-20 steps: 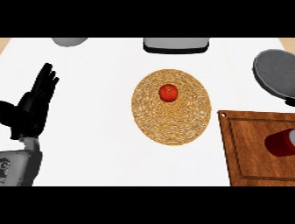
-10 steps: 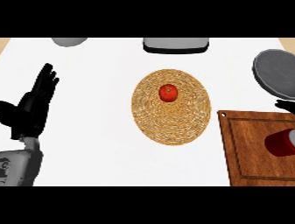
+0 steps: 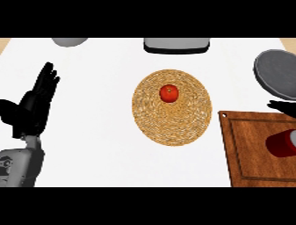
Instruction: Pick the can from the cutting board and place it in the pan
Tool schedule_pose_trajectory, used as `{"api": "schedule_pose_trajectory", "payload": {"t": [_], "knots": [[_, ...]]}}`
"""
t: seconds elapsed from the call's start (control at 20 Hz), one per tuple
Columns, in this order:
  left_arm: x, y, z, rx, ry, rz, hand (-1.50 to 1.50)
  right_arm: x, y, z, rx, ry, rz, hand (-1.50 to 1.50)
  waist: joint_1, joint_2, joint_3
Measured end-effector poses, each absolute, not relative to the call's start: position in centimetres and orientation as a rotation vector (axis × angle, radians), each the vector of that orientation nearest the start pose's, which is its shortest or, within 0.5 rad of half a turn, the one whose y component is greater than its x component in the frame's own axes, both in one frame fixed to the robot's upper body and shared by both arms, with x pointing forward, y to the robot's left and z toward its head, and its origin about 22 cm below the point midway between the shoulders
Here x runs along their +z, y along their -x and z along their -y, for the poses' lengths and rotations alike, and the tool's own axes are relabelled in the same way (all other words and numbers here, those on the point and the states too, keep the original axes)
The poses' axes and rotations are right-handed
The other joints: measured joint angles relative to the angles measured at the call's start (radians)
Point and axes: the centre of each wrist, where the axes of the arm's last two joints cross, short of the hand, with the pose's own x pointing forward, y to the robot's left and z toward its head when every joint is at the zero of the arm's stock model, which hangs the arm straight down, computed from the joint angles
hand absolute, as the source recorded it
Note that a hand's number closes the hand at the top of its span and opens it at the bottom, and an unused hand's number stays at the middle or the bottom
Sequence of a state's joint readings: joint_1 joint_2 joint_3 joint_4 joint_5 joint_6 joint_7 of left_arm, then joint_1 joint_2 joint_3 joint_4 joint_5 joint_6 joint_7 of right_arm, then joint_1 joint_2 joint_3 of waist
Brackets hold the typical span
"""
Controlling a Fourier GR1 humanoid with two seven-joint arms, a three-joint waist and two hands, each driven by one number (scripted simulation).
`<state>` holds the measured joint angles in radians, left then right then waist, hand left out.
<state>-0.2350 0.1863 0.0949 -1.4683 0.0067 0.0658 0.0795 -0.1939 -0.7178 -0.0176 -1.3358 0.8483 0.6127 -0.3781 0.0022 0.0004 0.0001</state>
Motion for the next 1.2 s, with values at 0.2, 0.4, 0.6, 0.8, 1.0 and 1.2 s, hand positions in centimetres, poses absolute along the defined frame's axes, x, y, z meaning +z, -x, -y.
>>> {"api": "schedule_pose_trajectory", "payload": {"t": [0.2, 0.4, 0.6, 0.8, 1.0, 1.2], "knots": [[4.9, -29.6, -27.0, -0.050, -0.205, 1.617, 0.00, 8.3, -28.2, 39.4, 1.536, 0.500, 0.983, -1.50, -0.001, 0.000, 0.000], [4.8, -29.5, -27.0, -0.046, -0.203, 1.618, 0.00, 7.0, -28.5, 40.0, 1.547, 0.485, 0.949, -1.50, 0.000, 0.000, 0.000], [5.2, -29.9, -27.8, -0.043, -0.202, 1.614, 0.00, 5.7, -28.0, 40.1, 1.591, 0.434, 0.975, 1.50, -0.001, 0.000, 0.000], [4.7, -29.8, -27.6, -0.045, -0.204, 1.620, 0.00, 4.9, -27.7, 39.5, 1.640, 0.438, 1.029, 1.50, -0.001, -0.002, -0.003], [4.4, -29.8, -27.2, -0.048, -0.206, 1.622, 0.00, 4.6, -27.6, 38.8, 1.651, 0.446, 1.047, 1.50, -0.002, -0.003, -0.005], [4.4, -29.8, -27.5, -0.045, -0.215, 1.618, 0.00, 3.7, -27.8, 32.8, 1.622, 0.503, 1.045, 1.50, -0.005, -0.010, -0.014]]}}
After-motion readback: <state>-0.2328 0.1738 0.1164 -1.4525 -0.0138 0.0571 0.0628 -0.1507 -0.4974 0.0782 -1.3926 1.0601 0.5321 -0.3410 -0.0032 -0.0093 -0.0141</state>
